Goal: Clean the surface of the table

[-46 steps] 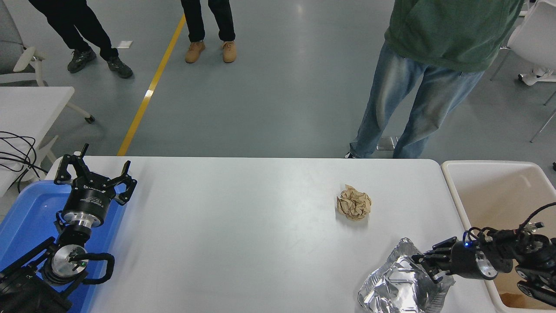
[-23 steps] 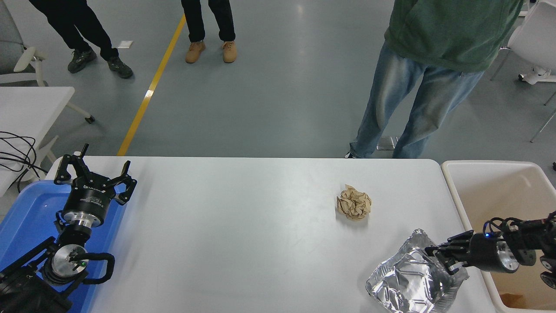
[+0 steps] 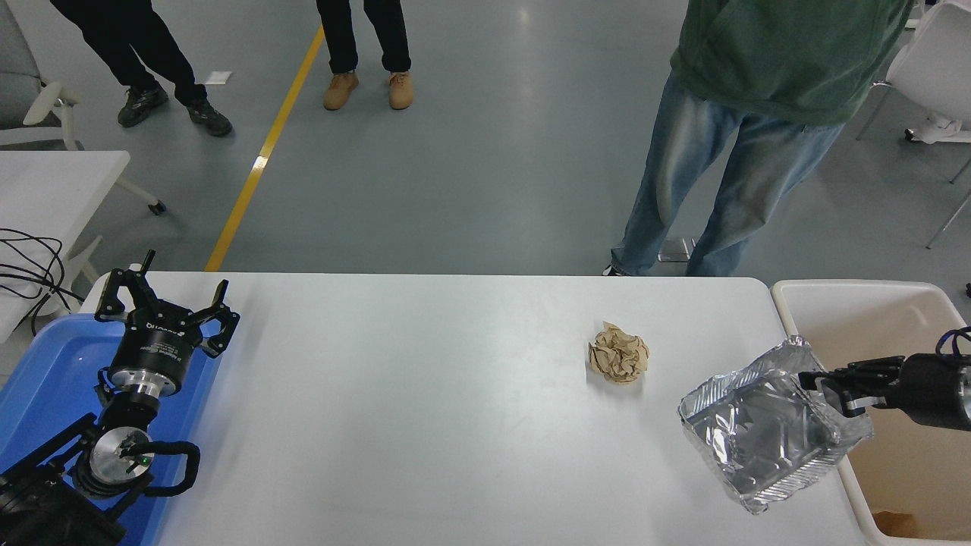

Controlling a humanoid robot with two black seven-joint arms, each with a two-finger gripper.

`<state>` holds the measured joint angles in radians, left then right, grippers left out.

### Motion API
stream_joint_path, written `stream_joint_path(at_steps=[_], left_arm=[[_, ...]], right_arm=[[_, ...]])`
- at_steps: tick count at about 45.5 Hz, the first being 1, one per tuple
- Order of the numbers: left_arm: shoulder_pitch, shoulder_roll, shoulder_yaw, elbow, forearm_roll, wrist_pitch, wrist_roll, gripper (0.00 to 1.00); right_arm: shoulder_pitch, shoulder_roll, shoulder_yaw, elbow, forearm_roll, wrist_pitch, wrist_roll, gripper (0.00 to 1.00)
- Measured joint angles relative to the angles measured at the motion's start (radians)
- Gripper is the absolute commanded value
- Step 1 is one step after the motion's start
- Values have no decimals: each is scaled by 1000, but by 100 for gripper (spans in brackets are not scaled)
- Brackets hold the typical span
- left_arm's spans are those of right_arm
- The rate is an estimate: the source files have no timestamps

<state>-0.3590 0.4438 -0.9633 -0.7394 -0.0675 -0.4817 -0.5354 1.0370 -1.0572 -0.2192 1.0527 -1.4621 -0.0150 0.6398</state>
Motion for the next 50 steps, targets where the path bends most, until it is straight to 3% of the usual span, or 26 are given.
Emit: stream_joint_path(at_steps=[30, 50], left_arm=[[0, 0, 0, 0, 0, 0, 0, 99], [0, 0, 0, 0, 0, 0, 0, 99]], right_arm=[[66, -97, 3, -26, 450, 106, -14, 0], [43, -112, -1, -101, 895, 150, -52, 0]])
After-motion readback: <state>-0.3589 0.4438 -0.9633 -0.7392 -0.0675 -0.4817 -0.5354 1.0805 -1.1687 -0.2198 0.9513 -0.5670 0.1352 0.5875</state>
